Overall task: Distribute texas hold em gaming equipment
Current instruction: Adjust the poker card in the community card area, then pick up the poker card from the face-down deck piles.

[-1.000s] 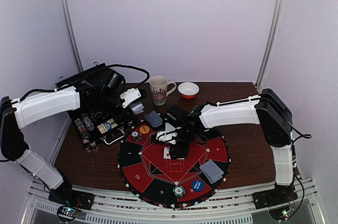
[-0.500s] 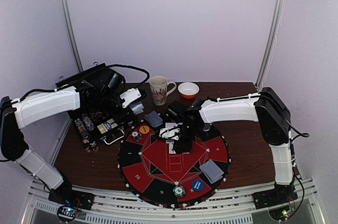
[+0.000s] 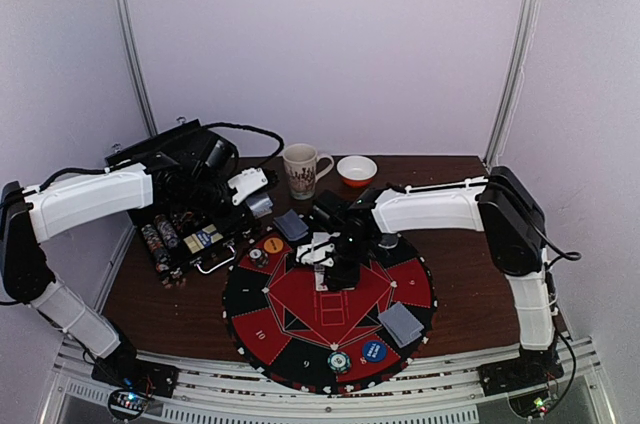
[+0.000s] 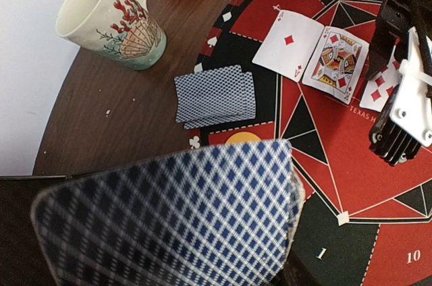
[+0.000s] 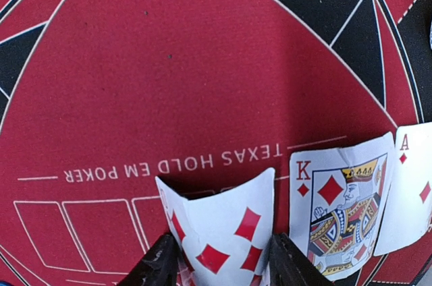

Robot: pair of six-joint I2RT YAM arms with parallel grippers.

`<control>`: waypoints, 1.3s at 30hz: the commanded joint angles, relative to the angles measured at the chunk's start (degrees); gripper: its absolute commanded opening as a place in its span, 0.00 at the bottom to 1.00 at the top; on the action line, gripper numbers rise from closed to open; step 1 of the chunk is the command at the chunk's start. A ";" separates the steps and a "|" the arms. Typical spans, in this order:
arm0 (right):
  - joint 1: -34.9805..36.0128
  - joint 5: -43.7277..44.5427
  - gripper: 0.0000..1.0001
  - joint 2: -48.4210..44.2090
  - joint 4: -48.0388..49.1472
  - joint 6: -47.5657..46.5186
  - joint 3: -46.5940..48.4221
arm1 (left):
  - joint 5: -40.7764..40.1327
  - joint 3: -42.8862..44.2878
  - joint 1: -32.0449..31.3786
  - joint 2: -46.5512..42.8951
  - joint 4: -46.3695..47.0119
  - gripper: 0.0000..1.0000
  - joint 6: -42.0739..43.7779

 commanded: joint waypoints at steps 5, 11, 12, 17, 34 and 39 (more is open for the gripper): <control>0.66 -0.52 0.48 2.88 -0.62 -0.51 1.46 | 0.19 0.07 0.43 -0.08 1.82 0.42 0.02; 0.71 1.48 0.60 2.57 -1.37 -0.25 1.61 | 0.27 0.09 0.44 -0.09 1.83 0.41 0.02; 0.69 1.79 0.62 2.33 -1.39 -0.10 1.59 | 0.25 0.09 0.43 -0.09 1.83 0.42 0.08; 0.65 0.26 0.69 -1.20 0.29 2.05 1.76 | 1.05 0.54 0.46 -0.10 1.83 0.42 0.16; -12.02 -16.16 0.95 -32.93 40.98 41.89 -19.59 | 6.02 1.95 0.07 -0.91 1.25 0.42 0.61; -14.47 -24.28 0.92 -30.77 49.68 52.72 -20.73 | 6.99 3.88 -2.60 -0.47 -0.99 0.42 0.19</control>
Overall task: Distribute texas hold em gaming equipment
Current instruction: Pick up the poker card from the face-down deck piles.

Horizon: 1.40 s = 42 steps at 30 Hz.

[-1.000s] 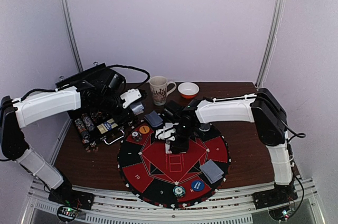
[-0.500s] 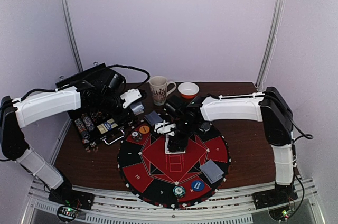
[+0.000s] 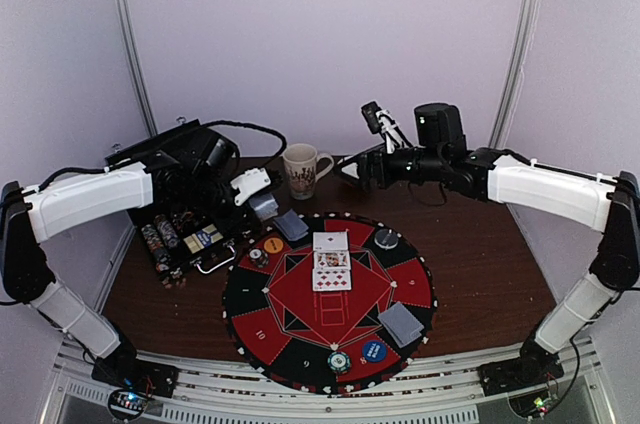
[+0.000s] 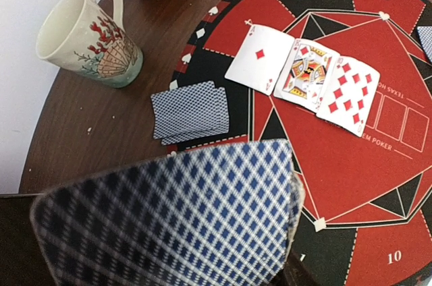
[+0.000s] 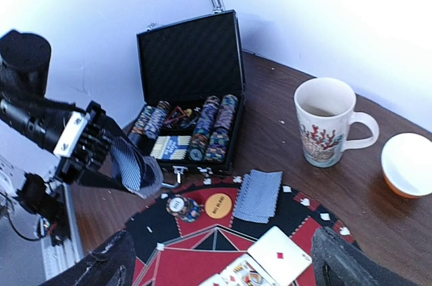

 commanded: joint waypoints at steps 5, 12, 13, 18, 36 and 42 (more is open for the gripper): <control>1.43 -11.84 0.87 8.11 11.61 15.70 2.22 | 3.63 5.26 -3.52 -0.35 -1.60 0.42 -2.29; 5.02 -15.52 0.87 14.57 12.36 13.35 7.35 | 4.96 5.98 -3.55 -0.49 -1.51 0.41 -3.90; 5.51 -15.56 0.87 15.35 12.43 13.10 8.12 | 5.03 6.00 -3.56 -0.44 -1.51 0.41 -4.03; 7.10 -16.06 0.88 18.41 12.70 12.45 10.24 | 5.19 5.89 -3.60 -0.46 -1.47 0.41 -4.17; 8.46 -8.47 0.41 21.39 3.54 8.12 16.31 | 4.76 4.24 -3.55 -1.37 -0.13 0.41 -3.31; 8.57 -6.26 0.33 19.99 0.25 7.72 16.35 | 3.71 4.50 -3.60 -0.63 -0.06 0.41 -3.41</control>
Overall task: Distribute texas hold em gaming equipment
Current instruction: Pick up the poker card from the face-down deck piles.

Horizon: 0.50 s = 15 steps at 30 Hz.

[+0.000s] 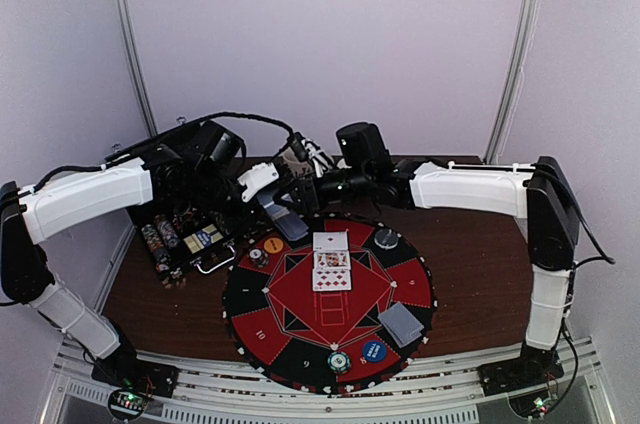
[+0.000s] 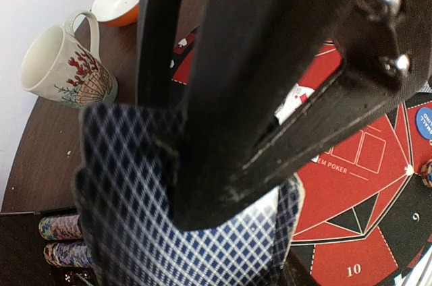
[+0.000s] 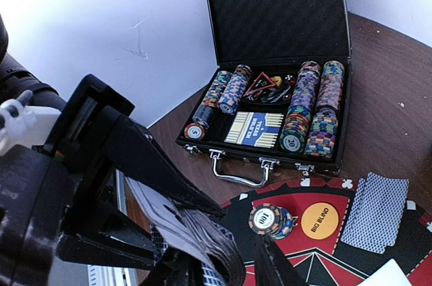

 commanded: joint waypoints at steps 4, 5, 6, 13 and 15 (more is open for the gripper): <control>-0.02 3.49 0.30 -3.29 -5.26 -0.92 0.03 | -1.17 0.41 -0.13 -0.37 2.43 0.40 0.37; -0.05 3.69 0.29 -3.39 -5.58 -0.91 0.07 | -1.42 0.44 -0.18 -0.34 2.43 0.41 0.37; -0.04 3.97 0.28 -3.49 -5.96 -0.95 0.15 | -1.64 0.44 -0.20 -0.29 2.41 0.41 0.26; -0.05 3.76 0.17 -3.35 -9.43 -1.09 1.65 | -2.75 0.19 -0.17 -0.19 2.43 0.41 -0.09; 0.00 3.99 0.12 -3.39 -9.98 -1.09 1.73 | -3.11 0.09 -0.16 -0.20 2.43 0.41 -0.16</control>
